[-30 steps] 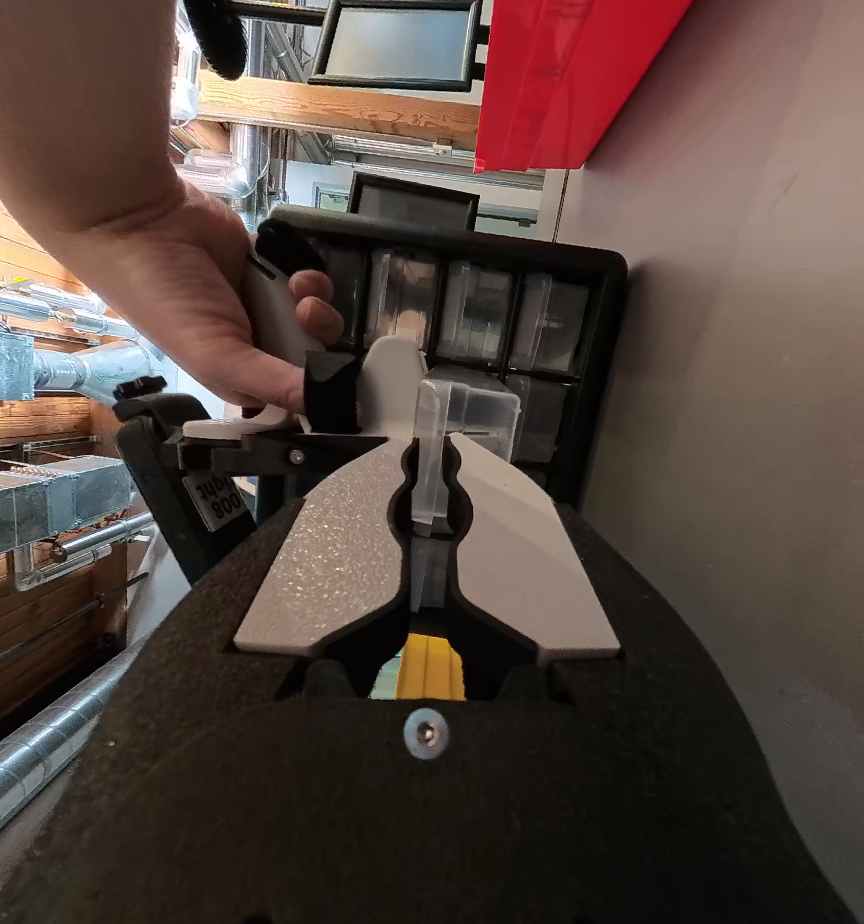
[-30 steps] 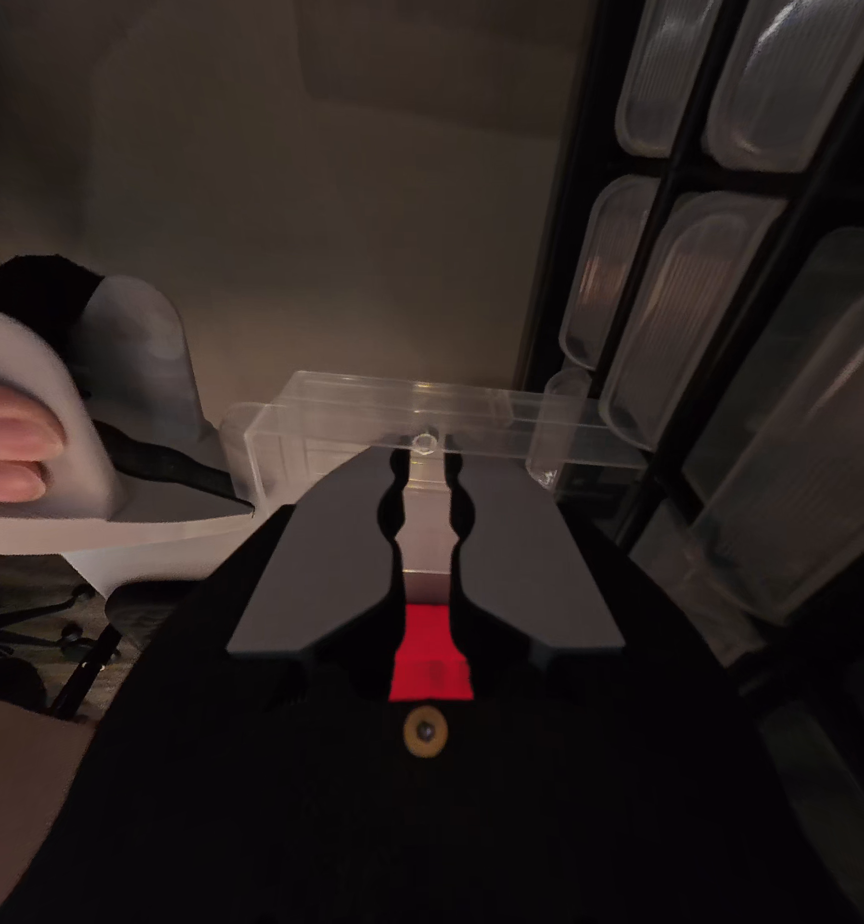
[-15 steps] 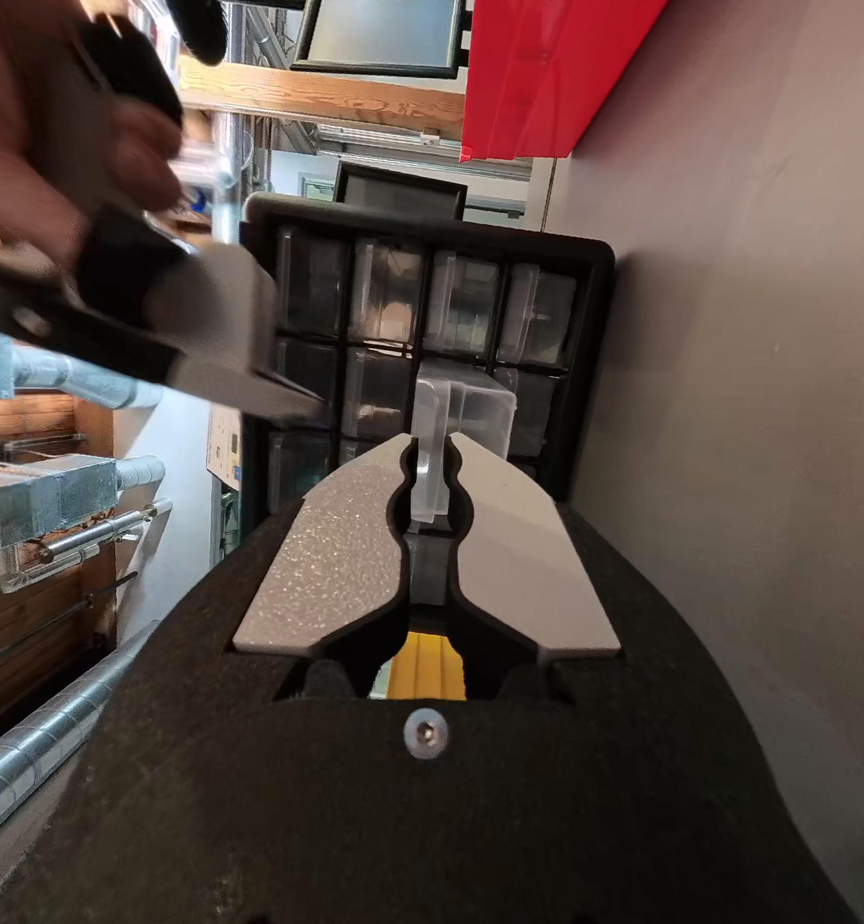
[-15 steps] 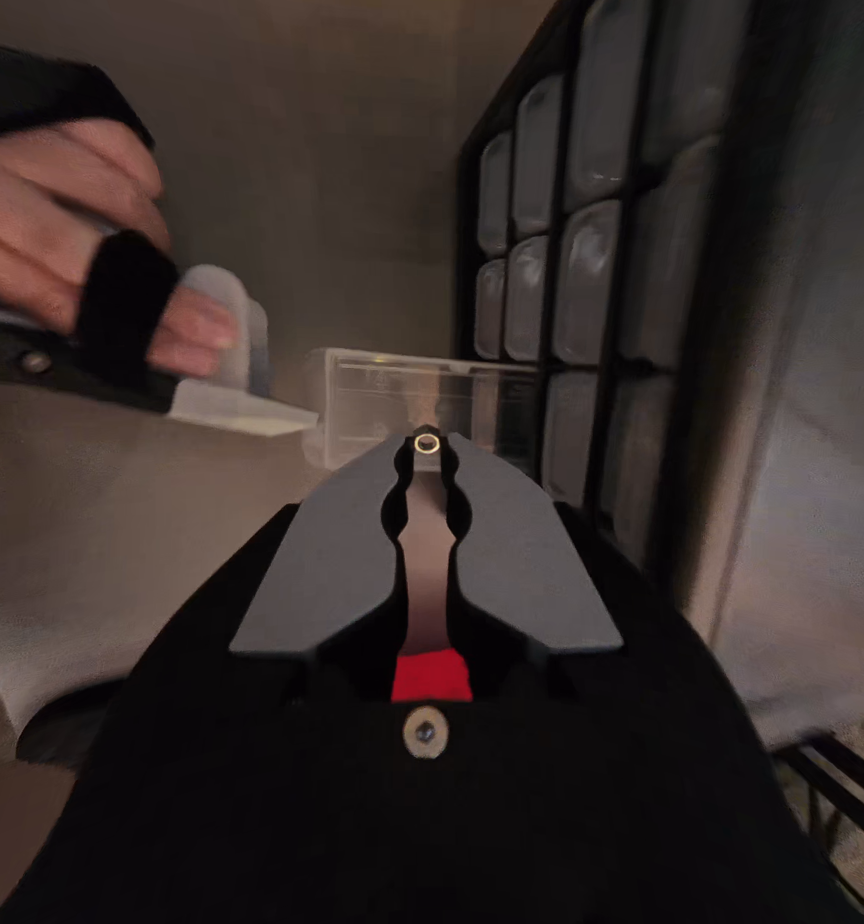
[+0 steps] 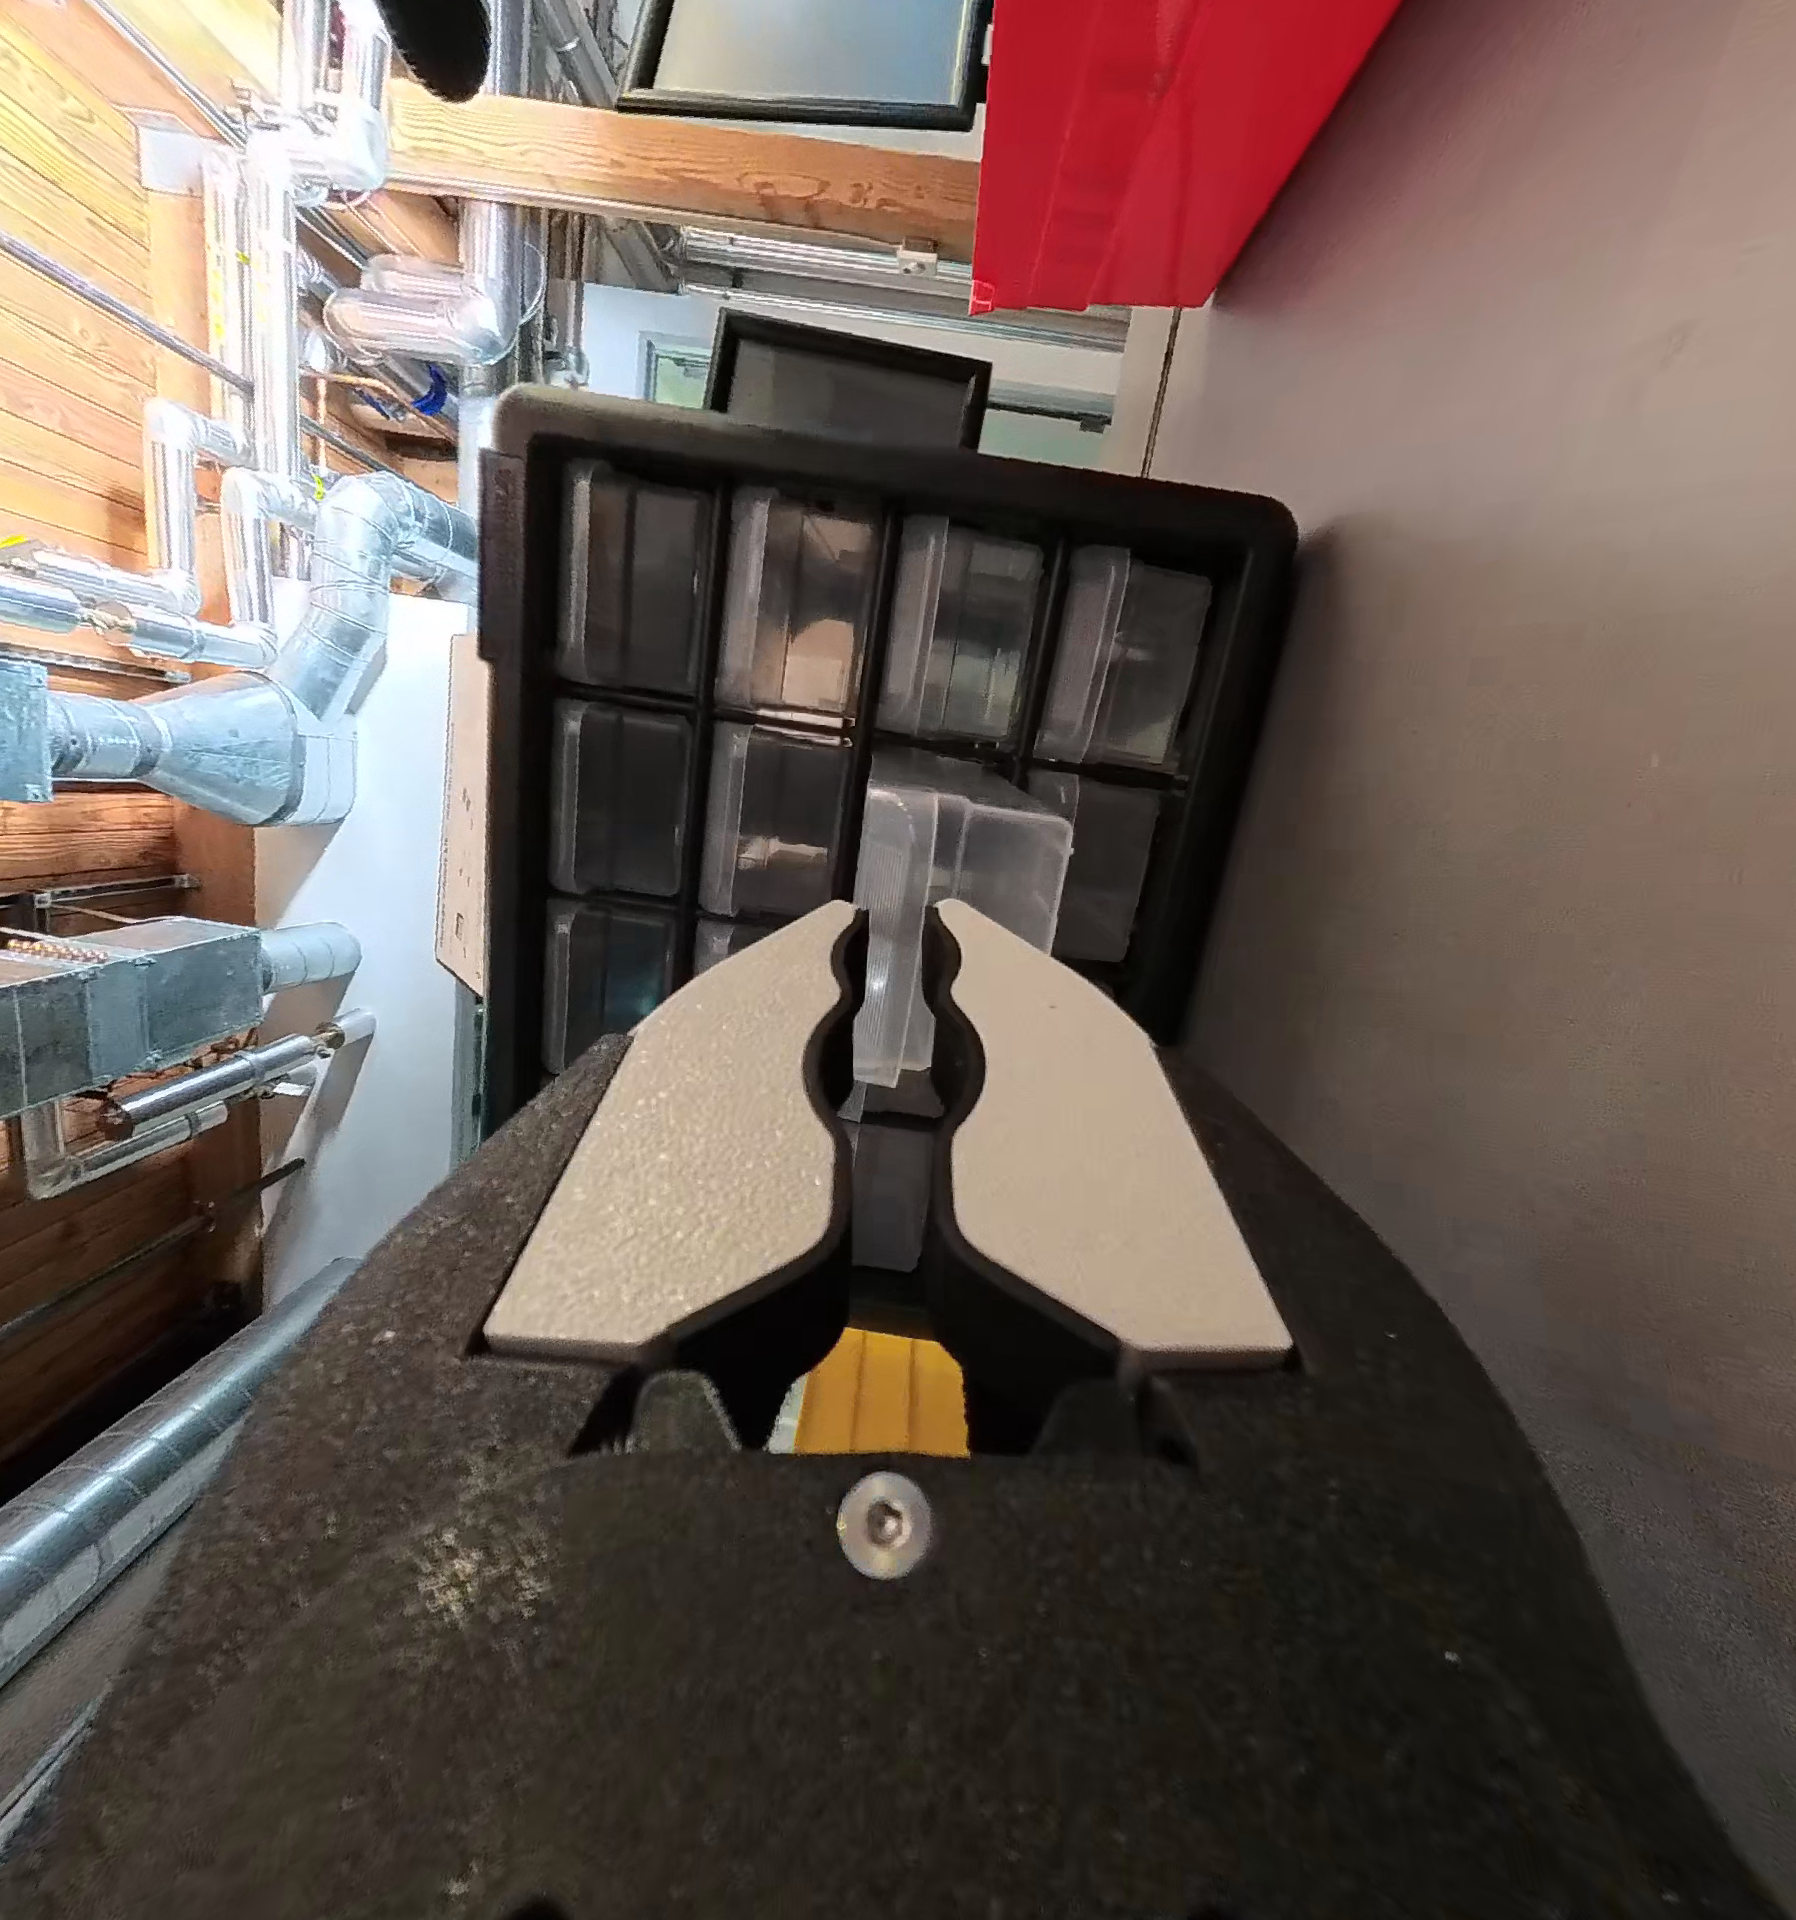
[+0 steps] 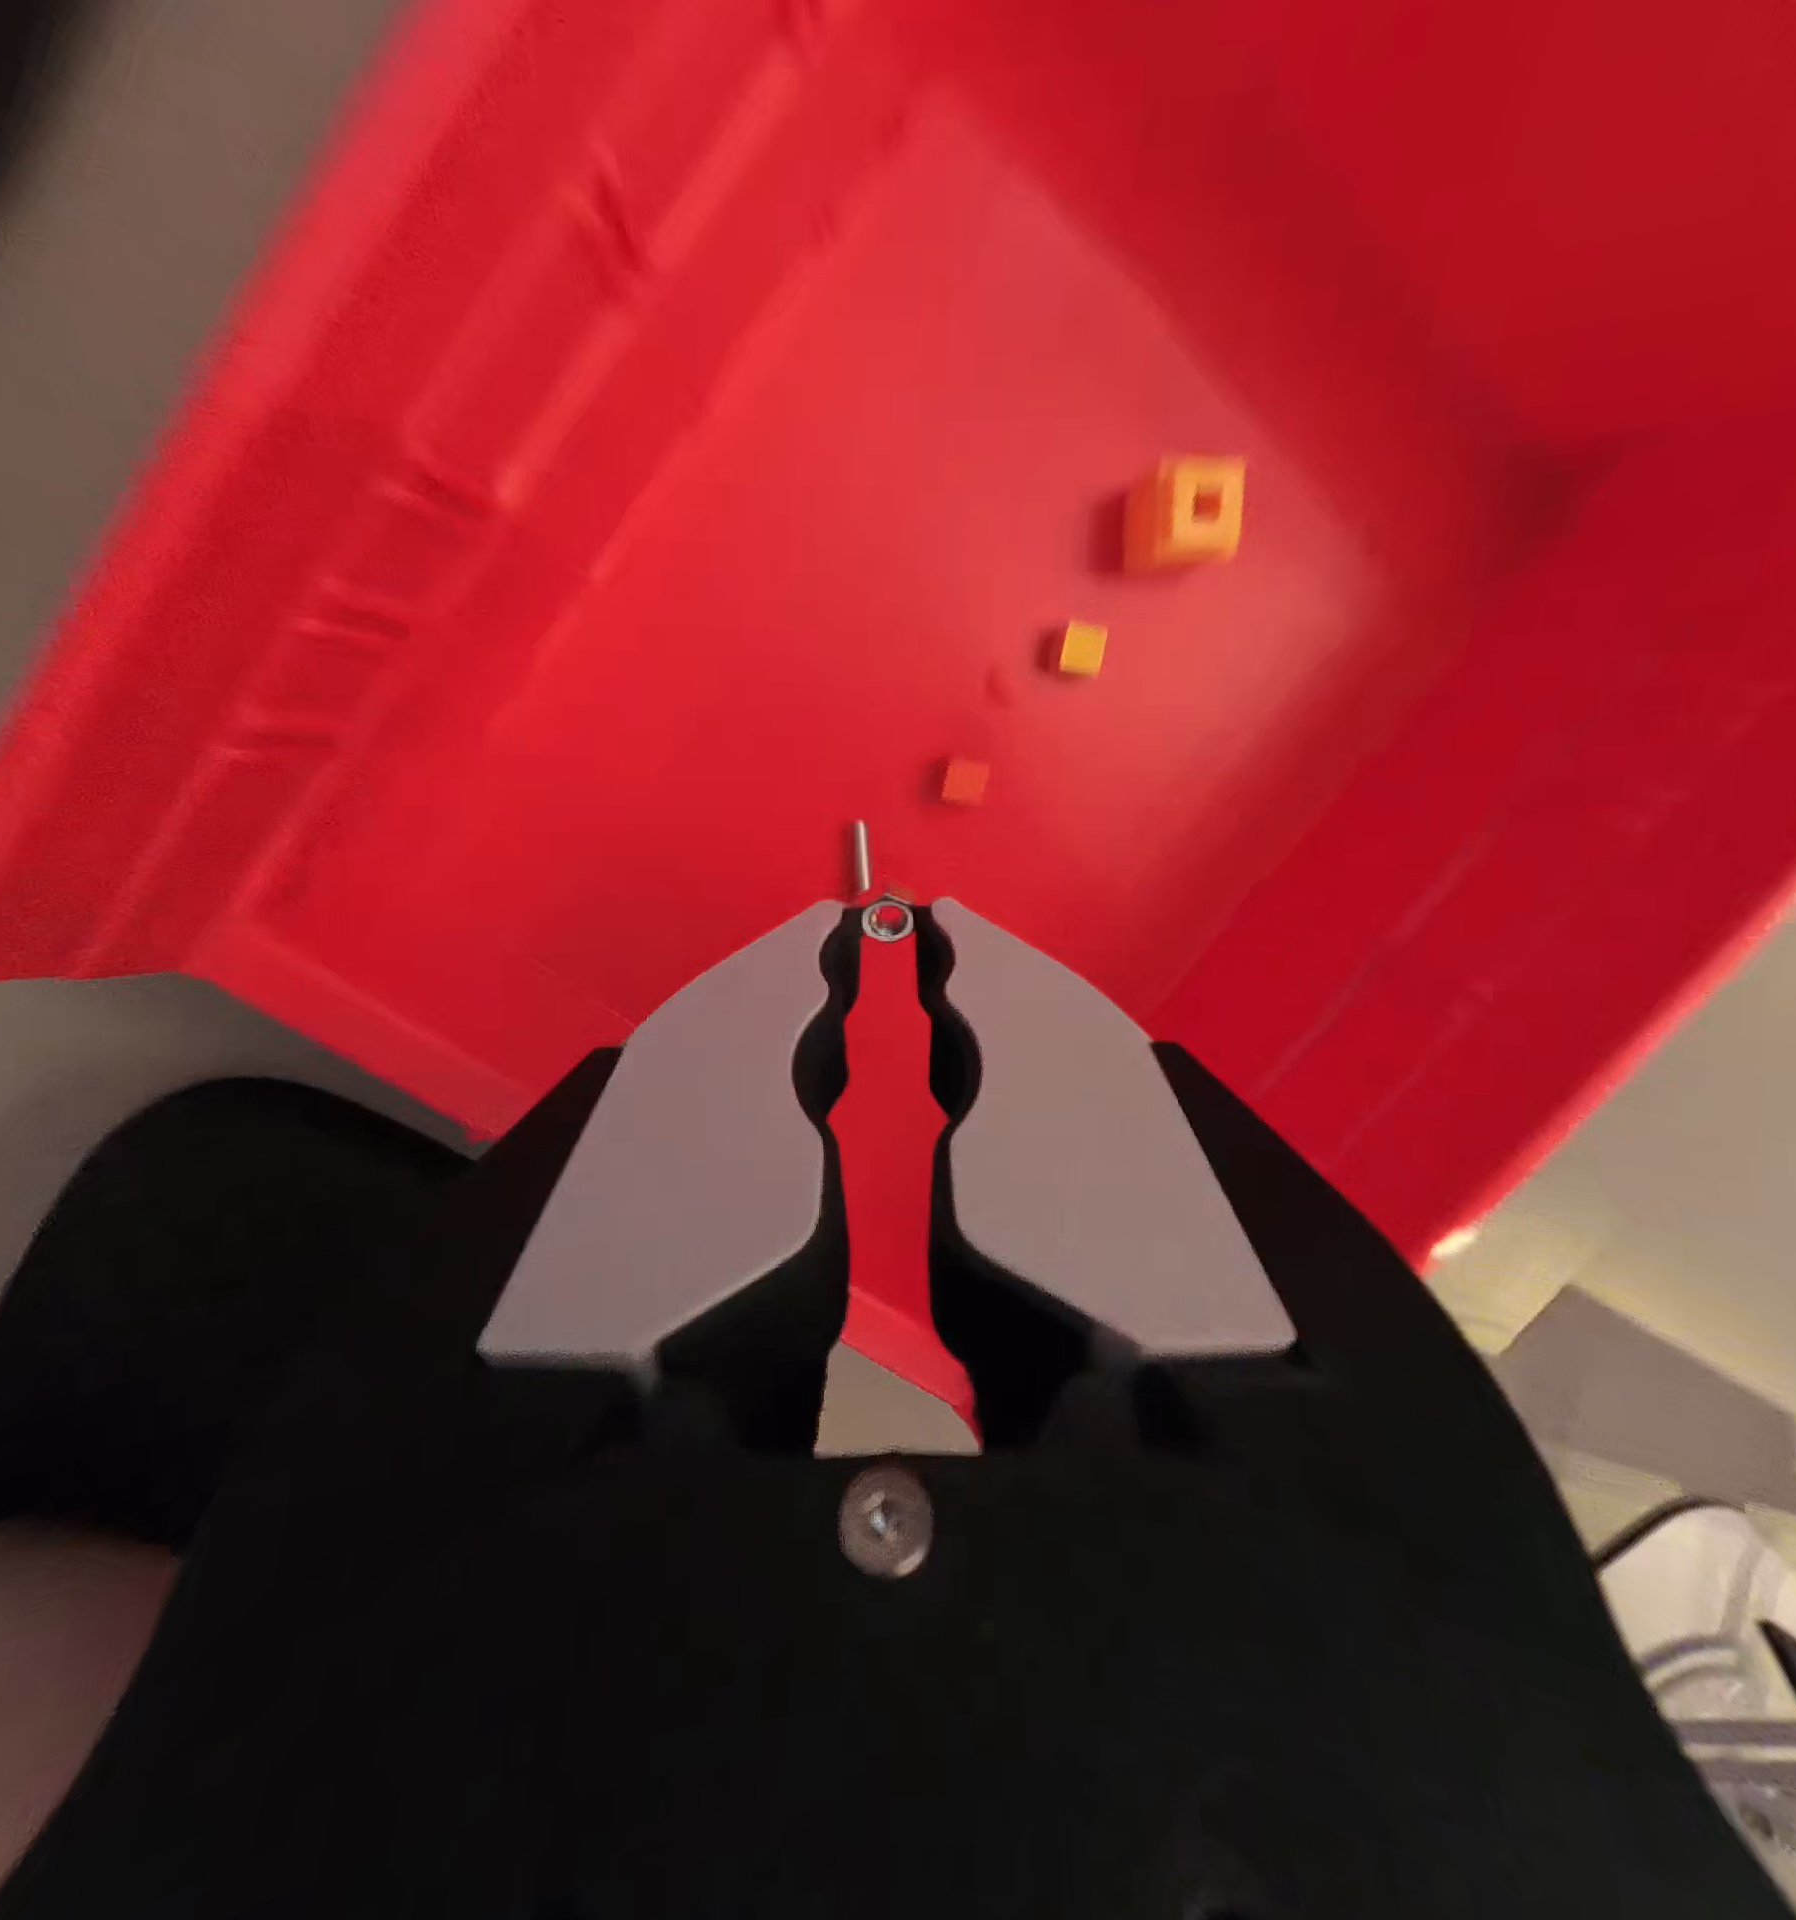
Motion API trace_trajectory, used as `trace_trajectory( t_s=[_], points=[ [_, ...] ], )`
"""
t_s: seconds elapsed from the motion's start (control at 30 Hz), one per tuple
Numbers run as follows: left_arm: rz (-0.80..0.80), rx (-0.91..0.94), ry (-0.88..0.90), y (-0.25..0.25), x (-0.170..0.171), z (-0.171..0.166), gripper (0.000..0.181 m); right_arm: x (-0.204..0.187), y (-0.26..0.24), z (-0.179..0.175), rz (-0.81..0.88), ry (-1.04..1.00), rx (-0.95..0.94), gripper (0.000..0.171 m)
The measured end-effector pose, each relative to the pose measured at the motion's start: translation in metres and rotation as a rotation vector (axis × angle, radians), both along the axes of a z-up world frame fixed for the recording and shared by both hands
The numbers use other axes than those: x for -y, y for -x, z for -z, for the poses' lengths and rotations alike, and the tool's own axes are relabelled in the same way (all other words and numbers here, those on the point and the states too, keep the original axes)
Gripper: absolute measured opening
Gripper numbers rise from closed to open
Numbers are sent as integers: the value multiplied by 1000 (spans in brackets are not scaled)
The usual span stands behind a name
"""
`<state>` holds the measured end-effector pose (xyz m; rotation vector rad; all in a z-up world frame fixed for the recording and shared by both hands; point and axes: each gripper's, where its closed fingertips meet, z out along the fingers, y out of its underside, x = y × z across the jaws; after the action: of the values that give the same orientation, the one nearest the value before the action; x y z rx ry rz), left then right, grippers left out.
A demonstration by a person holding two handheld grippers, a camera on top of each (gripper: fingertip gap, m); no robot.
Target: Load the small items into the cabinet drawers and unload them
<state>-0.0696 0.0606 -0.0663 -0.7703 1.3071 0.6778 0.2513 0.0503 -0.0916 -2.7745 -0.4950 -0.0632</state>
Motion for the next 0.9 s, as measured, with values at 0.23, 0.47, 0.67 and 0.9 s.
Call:
trace_trajectory(
  t_s=[0.23,0.47,0.67,0.9],
  points=[
    [0,-2,-25,1,1,0,9,10,1,48,0,206,-72,12],
    [0,-6,-27,0,1,1,9,39,22,55,-58,367,-120,11],
    [1,-5,-23,1,1,0,9,32,14,65,-10,389,-55,12],
    [6,3,-16,1,0,-1,9,27,10,51,21,331,-15,19]
  ],
)
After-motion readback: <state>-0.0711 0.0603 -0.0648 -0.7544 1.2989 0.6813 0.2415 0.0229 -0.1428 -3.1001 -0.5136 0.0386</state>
